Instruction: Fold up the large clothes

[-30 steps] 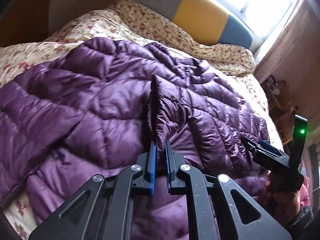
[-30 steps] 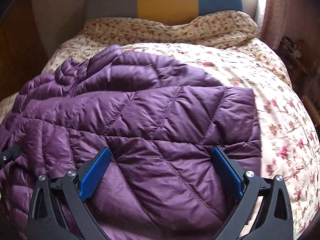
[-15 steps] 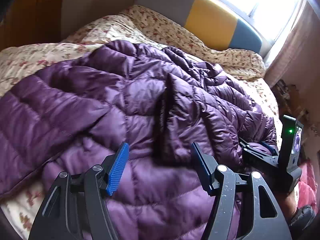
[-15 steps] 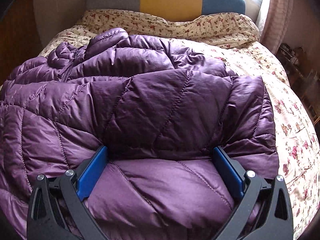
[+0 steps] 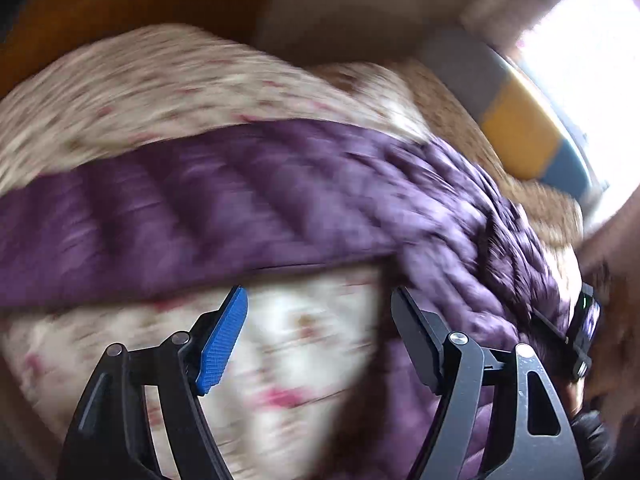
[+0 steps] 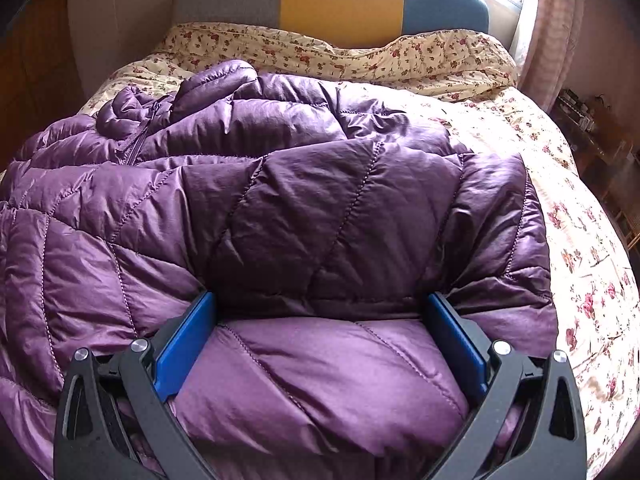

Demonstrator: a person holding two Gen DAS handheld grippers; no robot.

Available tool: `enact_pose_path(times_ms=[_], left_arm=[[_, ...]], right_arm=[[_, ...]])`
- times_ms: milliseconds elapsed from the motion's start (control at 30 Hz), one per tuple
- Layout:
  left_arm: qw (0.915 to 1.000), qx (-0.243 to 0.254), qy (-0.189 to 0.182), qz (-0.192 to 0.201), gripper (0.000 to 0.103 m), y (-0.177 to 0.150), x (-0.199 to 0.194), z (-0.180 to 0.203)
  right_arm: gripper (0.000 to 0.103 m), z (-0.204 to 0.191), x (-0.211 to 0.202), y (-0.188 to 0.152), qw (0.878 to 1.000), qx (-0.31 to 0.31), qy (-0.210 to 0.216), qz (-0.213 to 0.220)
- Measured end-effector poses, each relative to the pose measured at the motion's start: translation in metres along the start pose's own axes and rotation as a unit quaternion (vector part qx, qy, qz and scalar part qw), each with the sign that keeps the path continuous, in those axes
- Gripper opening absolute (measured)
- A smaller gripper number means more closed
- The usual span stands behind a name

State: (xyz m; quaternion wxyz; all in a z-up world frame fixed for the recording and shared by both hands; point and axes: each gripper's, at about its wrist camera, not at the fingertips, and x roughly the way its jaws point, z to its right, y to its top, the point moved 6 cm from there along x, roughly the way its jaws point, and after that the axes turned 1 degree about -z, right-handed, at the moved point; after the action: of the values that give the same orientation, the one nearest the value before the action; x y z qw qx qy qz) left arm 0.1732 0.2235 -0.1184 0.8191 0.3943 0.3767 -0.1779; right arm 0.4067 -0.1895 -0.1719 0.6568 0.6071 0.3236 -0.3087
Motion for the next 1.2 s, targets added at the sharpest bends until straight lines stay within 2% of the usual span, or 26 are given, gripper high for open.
enact_pose_path(times_ms=[67, 100, 167, 333, 533, 600, 633, 700, 800, 900, 1033, 1133, 1200], left_arm=[[0.997, -0.077, 0.003, 0.011, 0.073, -0.006, -0.025, -0.053], [0.9951, -0.098, 0.009, 0.015, 0.07, -0.008, -0.033, -0.068], [0.987, -0.156, 0.026, 0.029, 0.068, -0.015, -0.053, -0.113], [0.9566, -0.286, 0.021, 0.053, 0.068, -0.021, -0.073, -0.175], [0.9276, -0.363, 0.013, 0.088, 0.068, -0.016, -0.083, -0.207], [0.9255, -0.368, 0.02, 0.085, 0.065, -0.014, -0.083, -0.214], [0.9242, -0.372, 0.017, 0.083, 0.06, -0.014, -0.082, -0.216], [0.9245, -0.374, 0.024, 0.069, 0.039, -0.015, -0.078, -0.22], [0.9266, -0.369, 0.023, 0.07, 0.021, -0.014, -0.073, -0.224], [0.9334, -0.348, 0.032, 0.08, 0.013, -0.006, -0.074, -0.222], [0.9563, -0.27, 0.053, 0.099, 0.01, 0.017, -0.082, -0.194], [0.9725, -0.198, 0.051, 0.111, 0.009, 0.037, -0.085, -0.158], [0.9792, -0.161, 0.042, 0.115, 0.008, 0.047, -0.082, -0.133]], right_arm=[[0.101, 0.0, -0.001, 0.0, 1.0, 0.0, -0.001, 0.001], [0.101, 0.001, -0.002, 0.0, 1.0, 0.0, 0.0, 0.001], [0.101, 0.001, -0.003, 0.0, 1.0, 0.0, -0.001, 0.002], [0.101, 0.001, -0.004, 0.0, 1.0, 0.0, -0.002, 0.004], [0.101, 0.001, -0.006, -0.001, 1.0, 0.001, -0.002, 0.006], [0.101, 0.001, -0.005, -0.001, 1.0, 0.001, -0.001, 0.006], [0.101, 0.001, -0.005, -0.001, 1.0, 0.001, -0.001, 0.006], [0.101, 0.001, -0.005, -0.001, 1.0, 0.0, -0.002, 0.005], [0.101, 0.001, -0.005, -0.001, 1.0, 0.001, -0.001, 0.006], [0.101, 0.001, -0.006, -0.001, 1.0, 0.001, -0.001, 0.006], [0.101, 0.001, -0.005, -0.001, 1.0, 0.001, -0.001, 0.006], [0.101, 0.001, -0.005, -0.001, 1.0, 0.001, -0.002, 0.006], [0.101, 0.001, -0.005, -0.001, 1.0, 0.001, -0.001, 0.006]])
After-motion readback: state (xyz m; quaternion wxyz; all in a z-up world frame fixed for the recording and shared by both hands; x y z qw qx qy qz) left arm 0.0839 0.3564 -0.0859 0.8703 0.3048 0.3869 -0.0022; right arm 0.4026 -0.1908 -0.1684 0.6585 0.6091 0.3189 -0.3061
